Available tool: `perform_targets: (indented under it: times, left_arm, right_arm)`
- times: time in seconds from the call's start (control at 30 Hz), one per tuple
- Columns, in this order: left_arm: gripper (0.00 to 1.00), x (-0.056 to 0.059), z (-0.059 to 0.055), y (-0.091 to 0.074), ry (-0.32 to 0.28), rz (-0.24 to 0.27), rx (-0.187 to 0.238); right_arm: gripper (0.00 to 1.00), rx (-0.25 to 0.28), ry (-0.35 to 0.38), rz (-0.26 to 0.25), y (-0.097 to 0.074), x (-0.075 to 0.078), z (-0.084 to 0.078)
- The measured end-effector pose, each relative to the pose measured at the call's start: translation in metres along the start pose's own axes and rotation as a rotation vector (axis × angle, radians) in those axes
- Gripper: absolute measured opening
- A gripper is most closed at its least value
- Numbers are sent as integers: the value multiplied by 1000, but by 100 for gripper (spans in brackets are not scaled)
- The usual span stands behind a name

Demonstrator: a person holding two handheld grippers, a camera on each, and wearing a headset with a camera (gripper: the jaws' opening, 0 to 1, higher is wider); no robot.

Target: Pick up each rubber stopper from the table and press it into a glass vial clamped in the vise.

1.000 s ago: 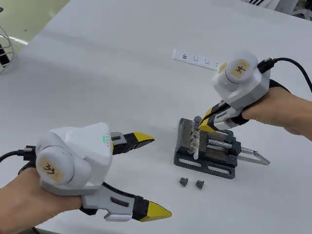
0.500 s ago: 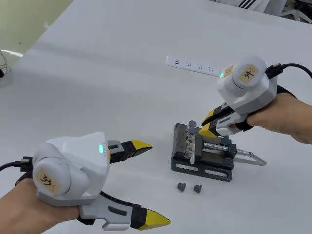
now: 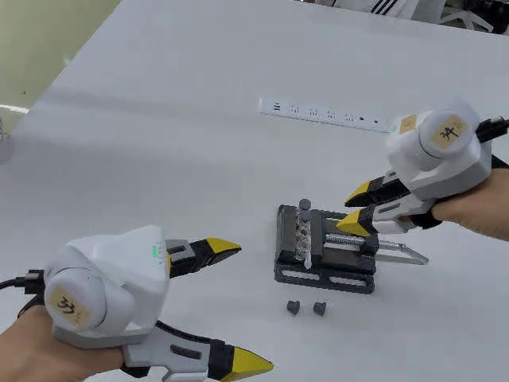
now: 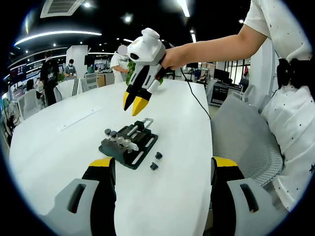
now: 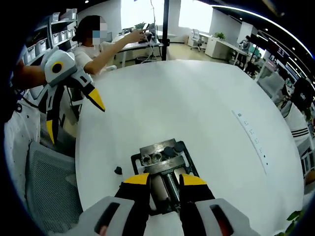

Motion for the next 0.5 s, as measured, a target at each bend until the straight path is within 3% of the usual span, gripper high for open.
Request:
perform_targets:
  times: [0.5]
  left_arm:
    - [77, 3, -1, 8, 29, -37, -45]
  right_arm:
    - [28, 107, 131, -66, -34, -9, -37]
Point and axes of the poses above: the centre of the closed fingertips' face, and the gripper's own axes: y roughly forward along the fingers, x roughly to its right, z roughly out of its top, the point moved 2 cm from there along -y, roughly backward along the fingers, and after that the axes turned 6 degrees about -z, right-handed, at the moved point
